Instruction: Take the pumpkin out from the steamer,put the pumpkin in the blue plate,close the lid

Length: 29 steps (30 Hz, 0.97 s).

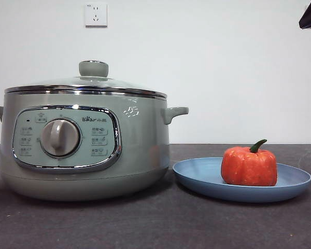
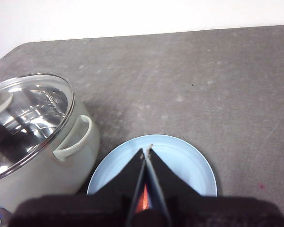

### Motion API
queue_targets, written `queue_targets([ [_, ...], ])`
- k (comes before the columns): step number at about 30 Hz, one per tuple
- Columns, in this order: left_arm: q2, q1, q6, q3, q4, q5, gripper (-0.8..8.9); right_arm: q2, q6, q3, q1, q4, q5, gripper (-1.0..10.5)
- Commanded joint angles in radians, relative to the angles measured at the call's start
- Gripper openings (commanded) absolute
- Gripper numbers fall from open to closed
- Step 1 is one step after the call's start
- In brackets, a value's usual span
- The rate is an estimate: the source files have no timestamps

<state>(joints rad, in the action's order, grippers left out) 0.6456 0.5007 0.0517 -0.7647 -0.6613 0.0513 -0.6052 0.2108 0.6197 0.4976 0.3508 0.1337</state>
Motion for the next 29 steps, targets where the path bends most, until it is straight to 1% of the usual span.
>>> queue_targets([
  [1,-0.003,0.003,-0.004,0.003,0.002,-0.001,-0.03,0.001,0.009,-0.007,0.001,-0.003,0.003,-0.2],
  [5,-0.053,-0.003,-0.004,0.006,0.002,0.002,-0.03,0.002,0.009,-0.007,0.001,-0.003,0.003,-0.2],
  [9,-0.2,-0.04,-0.003,0.04,0.01,-0.013,-0.03,0.002,0.009,-0.007,0.001,-0.003,0.003,-0.2],
  [11,-0.299,-0.079,-0.003,0.09,0.031,-0.05,-0.03,0.002,0.009,-0.007,0.001,-0.002,0.003,-0.2],
  [12,-0.344,-0.1,-0.003,0.118,0.049,-0.059,-0.03,0.002,0.009,-0.007,0.001,-0.002,0.003,-0.2],
  [16,-0.515,-0.193,-0.003,0.278,0.21,-0.052,-0.03,0.002,0.009,-0.007,0.001,-0.002,0.003,-0.2],
  [19,-0.597,-0.257,0.002,0.399,0.303,-0.054,-0.03,0.002,0.009,-0.007,0.001,-0.002,0.003,-0.2],
  [23,-0.637,-0.314,0.001,0.531,0.372,-0.053,-0.03,0.002,0.009,-0.007,0.001,-0.002,0.003,-0.2],
  [29,-0.638,-0.37,-0.008,0.7,0.467,-0.055,-0.03,0.002,0.009,-0.007,0.001,-0.002,0.003,-0.2],
])
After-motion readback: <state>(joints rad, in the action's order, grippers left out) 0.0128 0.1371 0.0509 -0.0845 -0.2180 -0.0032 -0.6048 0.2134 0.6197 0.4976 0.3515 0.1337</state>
